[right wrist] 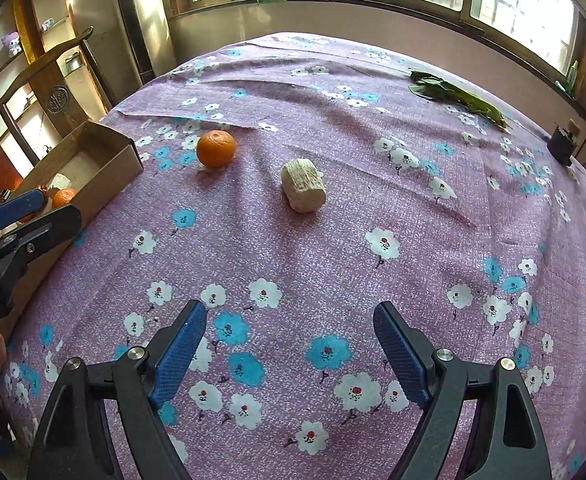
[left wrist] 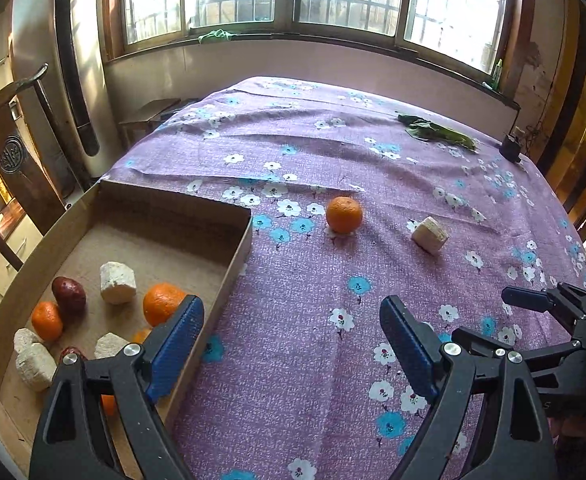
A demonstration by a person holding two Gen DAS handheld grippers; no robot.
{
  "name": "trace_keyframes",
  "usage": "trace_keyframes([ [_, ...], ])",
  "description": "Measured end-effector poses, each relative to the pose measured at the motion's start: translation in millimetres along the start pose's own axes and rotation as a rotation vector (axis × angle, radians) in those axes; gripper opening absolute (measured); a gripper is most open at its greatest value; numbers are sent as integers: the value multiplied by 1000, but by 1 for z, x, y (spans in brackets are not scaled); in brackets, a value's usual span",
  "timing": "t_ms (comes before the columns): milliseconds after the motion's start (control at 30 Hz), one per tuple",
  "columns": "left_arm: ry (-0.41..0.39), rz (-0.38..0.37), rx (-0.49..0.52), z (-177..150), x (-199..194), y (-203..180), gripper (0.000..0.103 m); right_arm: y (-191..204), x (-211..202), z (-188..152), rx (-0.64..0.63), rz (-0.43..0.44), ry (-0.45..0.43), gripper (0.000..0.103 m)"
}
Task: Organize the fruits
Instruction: 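Withdraw both open tools from the box toward the last orange and yam chunk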
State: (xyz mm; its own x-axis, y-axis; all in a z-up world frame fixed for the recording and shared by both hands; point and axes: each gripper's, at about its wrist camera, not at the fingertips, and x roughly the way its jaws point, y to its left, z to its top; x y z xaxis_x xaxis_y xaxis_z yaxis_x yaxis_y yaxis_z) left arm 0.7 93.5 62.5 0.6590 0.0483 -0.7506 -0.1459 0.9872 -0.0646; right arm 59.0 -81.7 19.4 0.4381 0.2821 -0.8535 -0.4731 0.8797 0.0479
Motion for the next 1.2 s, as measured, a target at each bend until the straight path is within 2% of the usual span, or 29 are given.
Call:
trace_keyframes([
  [433,14,-2,3,8,17,-8,89,0,12,-8,-32,1,52,90],
  [500,17,-2,1,8,18,-8,89,2,13,-8,-34,7,51,93],
  [567,19,-2,0,8,20,-8,89,6,16,-9,-46,12,57,103],
  [633,18,-3,-3,9,20,-7,89,10,18,-10,-63,-11,58,103],
  [1000,15,-4,-7,14,23,-8,89,10,15,-13,-68,-4,45,103],
  [1100,19,0,-7,17,25,-9,89,6,7,-5,-56,38,24,93],
  [1200,23,0,-21,24,29,-9,89,-1,1,12,-62,29,-24,93],
])
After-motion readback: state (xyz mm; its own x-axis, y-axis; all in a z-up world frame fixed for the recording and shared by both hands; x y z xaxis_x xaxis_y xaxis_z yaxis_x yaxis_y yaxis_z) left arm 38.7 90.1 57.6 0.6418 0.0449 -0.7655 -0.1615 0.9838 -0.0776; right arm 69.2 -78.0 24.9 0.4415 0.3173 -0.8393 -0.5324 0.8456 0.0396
